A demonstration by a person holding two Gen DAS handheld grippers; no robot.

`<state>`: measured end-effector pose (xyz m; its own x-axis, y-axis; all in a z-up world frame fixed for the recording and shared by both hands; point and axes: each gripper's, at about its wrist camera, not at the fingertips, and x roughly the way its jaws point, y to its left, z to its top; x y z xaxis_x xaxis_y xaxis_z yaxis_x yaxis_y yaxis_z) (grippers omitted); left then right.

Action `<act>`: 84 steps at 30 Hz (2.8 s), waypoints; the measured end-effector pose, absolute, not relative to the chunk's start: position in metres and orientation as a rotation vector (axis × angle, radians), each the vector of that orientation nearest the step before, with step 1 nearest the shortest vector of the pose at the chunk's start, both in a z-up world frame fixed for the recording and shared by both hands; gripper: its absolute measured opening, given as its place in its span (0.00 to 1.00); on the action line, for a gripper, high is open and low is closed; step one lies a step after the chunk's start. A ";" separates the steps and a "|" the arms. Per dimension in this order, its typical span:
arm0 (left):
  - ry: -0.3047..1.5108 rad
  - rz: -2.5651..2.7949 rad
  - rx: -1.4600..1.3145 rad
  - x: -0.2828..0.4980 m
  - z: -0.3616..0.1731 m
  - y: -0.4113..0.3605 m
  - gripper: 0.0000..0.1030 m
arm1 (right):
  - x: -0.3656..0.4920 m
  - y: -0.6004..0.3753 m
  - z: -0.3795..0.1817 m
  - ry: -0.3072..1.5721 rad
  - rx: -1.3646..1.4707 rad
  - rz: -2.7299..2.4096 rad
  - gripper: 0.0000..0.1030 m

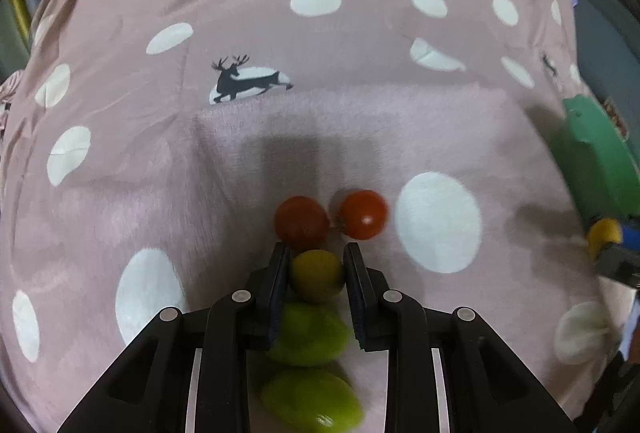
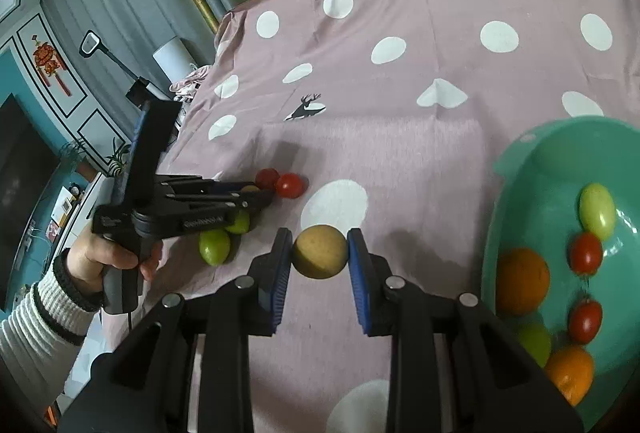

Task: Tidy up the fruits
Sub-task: 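Grasp a small yellow tomato with the left gripper while the right holds its fruit, then hold both yellow tomatoes and move both grippers toward the green bowl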

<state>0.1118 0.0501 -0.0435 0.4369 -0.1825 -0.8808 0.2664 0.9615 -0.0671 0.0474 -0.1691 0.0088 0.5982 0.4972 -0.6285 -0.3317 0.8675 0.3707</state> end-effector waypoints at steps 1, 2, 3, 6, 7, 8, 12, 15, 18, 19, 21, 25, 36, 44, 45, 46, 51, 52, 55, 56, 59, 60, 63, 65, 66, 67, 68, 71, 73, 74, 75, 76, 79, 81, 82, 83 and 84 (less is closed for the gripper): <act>1.064 -0.285 0.084 0.107 -0.039 0.048 0.27 | 0.045 -0.170 0.008 0.795 0.226 0.484 0.28; 1.039 -0.308 0.074 0.098 -0.031 0.046 0.27 | 0.042 -0.171 0.008 0.794 0.227 0.484 0.28; 1.028 -0.321 0.065 0.101 -0.027 0.042 0.27 | 0.039 -0.172 0.007 0.792 0.231 0.485 0.28; 0.983 -0.380 0.018 0.083 -0.011 0.036 0.27 | 0.029 -0.175 0.006 0.784 0.238 0.487 0.28; 0.971 -0.396 0.001 0.077 -0.008 0.034 0.27 | 0.026 -0.175 0.006 0.780 0.239 0.486 0.28; 0.963 -0.419 -0.011 0.069 -0.005 0.031 0.27 | 0.022 -0.176 0.006 0.774 0.239 0.483 0.28; 0.944 -0.460 -0.038 0.051 0.002 0.017 0.27 | 0.008 -0.177 0.006 0.751 0.236 0.498 0.28; 0.935 -0.452 -0.069 0.032 0.002 0.014 0.27 | -0.001 -0.178 0.007 0.730 0.220 0.501 0.28; 0.940 -0.435 -0.096 0.013 -0.001 0.013 0.27 | -0.009 -0.180 0.007 0.709 0.221 0.514 0.28; 0.939 -0.429 -0.106 0.008 -0.001 0.012 0.27 | -0.011 -0.180 0.006 0.706 0.222 0.519 0.28; 0.935 -0.422 -0.129 0.001 -0.001 0.013 0.27 | -0.015 -0.181 0.006 0.699 0.215 0.524 0.28; 0.927 -0.401 -0.166 -0.011 0.000 0.012 0.27 | -0.018 -0.184 0.007 0.682 0.208 0.528 0.28; 0.898 -0.335 -0.085 -0.029 0.008 -0.002 0.27 | -0.031 -0.191 0.016 0.634 0.214 0.553 0.29; 0.887 -0.341 -0.084 -0.032 0.013 -0.008 0.27 | -0.038 -0.196 0.021 0.607 0.222 0.571 0.29; 0.886 -0.340 -0.082 -0.032 0.013 -0.008 0.27 | -0.038 -0.196 0.020 0.611 0.221 0.570 0.29; 0.886 -0.337 -0.084 -0.032 0.013 -0.007 0.27 | -0.037 -0.195 0.019 0.623 0.221 0.571 0.30; 0.880 -0.322 -0.098 -0.033 0.014 -0.001 0.27 | -0.028 -0.184 0.003 0.720 0.191 0.591 0.30; 0.880 -0.320 -0.100 -0.033 0.014 0.002 0.27 | -0.026 -0.180 -0.002 0.753 0.182 0.607 0.29; 0.868 -0.302 -0.100 -0.035 0.017 0.010 0.27 | -0.019 -0.164 -0.012 0.814 0.143 0.615 0.33; 0.859 -0.295 -0.107 -0.036 0.018 0.016 0.27 | -0.017 -0.158 -0.013 0.824 0.132 0.619 0.37; 0.843 -0.283 -0.129 -0.039 0.019 0.030 0.27 | -0.009 -0.136 -0.014 0.856 0.087 0.645 0.51; 0.841 -0.278 -0.133 -0.040 0.019 0.035 0.27 | -0.005 -0.124 -0.014 0.867 0.053 0.655 0.51; 0.831 -0.247 -0.138 -0.045 0.020 0.055 0.27 | 0.009 -0.095 -0.013 0.901 -0.029 0.667 0.51; 0.827 -0.235 -0.150 -0.048 0.020 0.068 0.27 | 0.019 -0.081 -0.014 0.926 -0.074 0.674 0.50; 0.828 -0.229 -0.157 -0.049 0.019 0.075 0.27 | 0.024 -0.073 -0.015 0.930 -0.107 0.679 0.50; 0.831 -0.225 -0.163 -0.050 0.017 0.081 0.27 | 0.029 -0.066 -0.016 0.933 -0.135 0.688 0.49; 0.834 -0.224 -0.171 -0.050 0.016 0.087 0.27 | 0.034 -0.062 -0.016 0.939 -0.149 0.691 0.48; 0.835 -0.227 -0.186 -0.051 0.012 0.096 0.27 | 0.053 -0.045 -0.019 0.963 -0.204 0.683 0.47; 0.835 -0.237 -0.203 -0.050 0.009 0.101 0.27 | 0.067 -0.037 -0.023 0.987 -0.232 0.663 0.47; 0.834 -0.244 -0.213 -0.049 0.008 0.102 0.27 | 0.071 -0.034 -0.024 0.996 -0.243 0.654 0.46; 0.833 -0.247 -0.219 -0.049 0.007 0.103 0.27 | 0.076 -0.030 -0.026 1.010 -0.256 0.654 0.46; 0.833 -0.253 -0.226 -0.048 0.006 0.104 0.27 | 0.079 -0.026 -0.027 1.020 -0.249 0.669 0.44; 0.837 -0.266 -0.246 -0.047 0.002 0.106 0.27 | 0.078 -0.016 -0.030 1.031 -0.277 0.687 0.38; 0.841 -0.271 -0.255 -0.047 0.001 0.106 0.27 | 0.076 -0.010 -0.034 1.034 -0.296 0.690 0.33; 0.841 -0.274 -0.256 -0.047 0.000 0.106 0.27 | 0.076 -0.007 -0.037 1.033 -0.312 0.682 0.26; 0.841 -0.277 -0.256 -0.047 0.000 0.106 0.27 | 0.074 -0.004 -0.040 1.034 -0.331 0.672 0.25; 0.842 -0.280 -0.256 -0.047 0.000 0.106 0.27 | 0.072 -0.004 -0.040 1.023 -0.337 0.668 0.24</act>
<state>-0.0467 0.1060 0.0001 0.6332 -0.3422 -0.6942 0.1418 0.9331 -0.3306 0.0724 -0.0036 -0.0404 0.3480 0.3525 -0.8687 -0.6539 0.7553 0.0445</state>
